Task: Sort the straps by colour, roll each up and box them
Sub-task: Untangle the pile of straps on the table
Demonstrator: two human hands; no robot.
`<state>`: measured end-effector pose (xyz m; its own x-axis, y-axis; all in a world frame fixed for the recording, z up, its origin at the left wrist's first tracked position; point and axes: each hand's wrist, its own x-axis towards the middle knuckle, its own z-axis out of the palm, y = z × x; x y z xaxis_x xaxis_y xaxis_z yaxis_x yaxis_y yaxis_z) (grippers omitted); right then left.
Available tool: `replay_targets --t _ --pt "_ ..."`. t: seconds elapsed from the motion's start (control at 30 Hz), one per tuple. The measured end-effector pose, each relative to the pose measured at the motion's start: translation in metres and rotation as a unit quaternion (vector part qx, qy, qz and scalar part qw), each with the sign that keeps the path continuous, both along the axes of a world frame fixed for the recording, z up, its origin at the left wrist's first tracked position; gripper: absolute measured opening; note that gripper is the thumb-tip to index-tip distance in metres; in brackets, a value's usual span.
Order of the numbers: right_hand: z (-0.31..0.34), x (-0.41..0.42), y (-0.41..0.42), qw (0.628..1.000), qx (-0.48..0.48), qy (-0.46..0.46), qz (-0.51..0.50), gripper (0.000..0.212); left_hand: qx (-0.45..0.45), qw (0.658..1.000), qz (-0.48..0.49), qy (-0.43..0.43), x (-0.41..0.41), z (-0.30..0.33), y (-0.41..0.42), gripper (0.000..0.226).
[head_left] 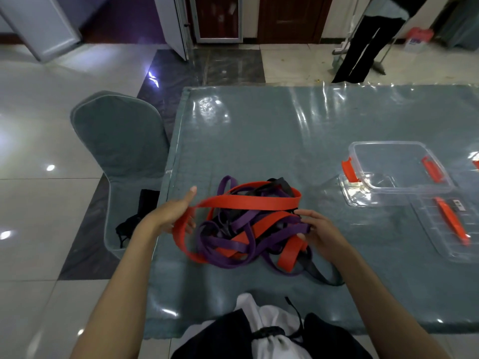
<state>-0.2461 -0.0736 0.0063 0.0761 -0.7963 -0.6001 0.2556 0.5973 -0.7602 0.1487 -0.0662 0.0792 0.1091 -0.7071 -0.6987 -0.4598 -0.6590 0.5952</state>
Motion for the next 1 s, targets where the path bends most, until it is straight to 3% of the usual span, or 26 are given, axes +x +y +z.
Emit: replay_targets --t 0.13,0.27,0.33,0.43,0.5,0.57,0.6,0.67,0.77,0.87,0.93,1.0 --pt "0.004 0.006 0.004 1.0 0.003 -0.02 -0.021 0.028 0.053 0.997 -0.052 0.038 -0.006 -0.004 0.011 0.075" --pt "0.008 0.007 0.012 0.996 0.015 -0.044 -0.081 0.026 -0.011 0.992 -0.122 0.032 -0.002 -0.011 0.024 0.051" --pt "0.01 0.003 0.014 0.991 0.012 -0.043 -0.125 0.021 -0.07 0.994 -0.087 0.018 0.0 -0.016 0.028 0.037" --pt "0.01 -0.01 0.016 0.985 -0.029 0.109 -0.134 0.017 -0.171 0.985 0.011 -0.011 0.002 -0.021 0.03 0.015" --pt "0.008 -0.015 0.021 0.96 -0.096 0.243 -0.101 0.015 -0.205 0.977 0.051 -0.011 0.003 -0.022 0.032 0.017" --pt "0.007 -0.012 0.028 0.94 -0.142 0.306 -0.056 0.009 -0.221 0.973 0.067 0.0 0.003 -0.022 0.035 0.018" --pt "0.005 -0.008 0.03 0.93 -0.154 0.333 -0.032 0.019 -0.226 0.972 0.069 0.005 0.001 -0.022 0.036 0.018" --pt "0.002 0.002 0.034 0.893 -0.18 0.413 -0.01 0.039 -0.231 0.97 0.071 0.003 -0.005 -0.023 0.04 0.018" --pt "0.001 0.021 0.046 0.809 -0.224 0.541 0.052 0.059 -0.249 0.964 0.096 -0.016 -0.011 -0.026 0.046 0.017" --pt "-0.006 0.037 0.062 0.693 -0.33 0.631 0.109 0.045 -0.256 0.96 0.108 -0.025 -0.016 -0.026 0.049 0.018" --pt "-0.015 0.044 0.07 0.662 -0.412 0.595 0.193 0.025 -0.257 0.96 0.109 -0.022 -0.02 -0.027 0.05 0.02" --pt "-0.027 0.056 0.076 0.64 -0.394 0.549 0.365 0.028 -0.247 0.962 0.112 -0.022 -0.025 -0.026 0.051 0.024"
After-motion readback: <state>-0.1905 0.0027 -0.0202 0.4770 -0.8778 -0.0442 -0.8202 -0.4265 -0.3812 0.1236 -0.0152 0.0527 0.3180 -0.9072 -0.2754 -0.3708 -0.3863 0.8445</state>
